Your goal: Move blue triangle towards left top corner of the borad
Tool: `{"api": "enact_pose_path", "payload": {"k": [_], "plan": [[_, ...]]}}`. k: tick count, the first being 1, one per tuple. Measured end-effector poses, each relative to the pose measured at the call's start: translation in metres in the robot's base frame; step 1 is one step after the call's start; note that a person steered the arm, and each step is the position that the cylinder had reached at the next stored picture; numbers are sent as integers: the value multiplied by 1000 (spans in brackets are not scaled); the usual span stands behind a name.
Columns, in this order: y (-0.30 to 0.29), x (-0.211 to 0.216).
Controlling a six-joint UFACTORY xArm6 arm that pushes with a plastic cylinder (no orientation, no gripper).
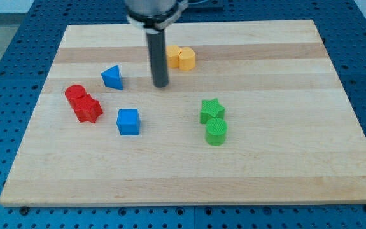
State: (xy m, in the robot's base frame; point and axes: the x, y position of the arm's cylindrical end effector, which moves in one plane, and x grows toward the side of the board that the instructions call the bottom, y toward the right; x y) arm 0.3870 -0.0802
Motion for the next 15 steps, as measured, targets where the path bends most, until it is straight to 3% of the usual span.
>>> {"api": "enact_pose_path", "payload": {"k": [1,3,4,6,8,10,11,14,15], "plan": [[-68,-4],[-148,-74],[-126,-81],[-86,-41],[-134,-15],[-184,-93],[-175,-93],[-225,-87],[-225,-118]]}}
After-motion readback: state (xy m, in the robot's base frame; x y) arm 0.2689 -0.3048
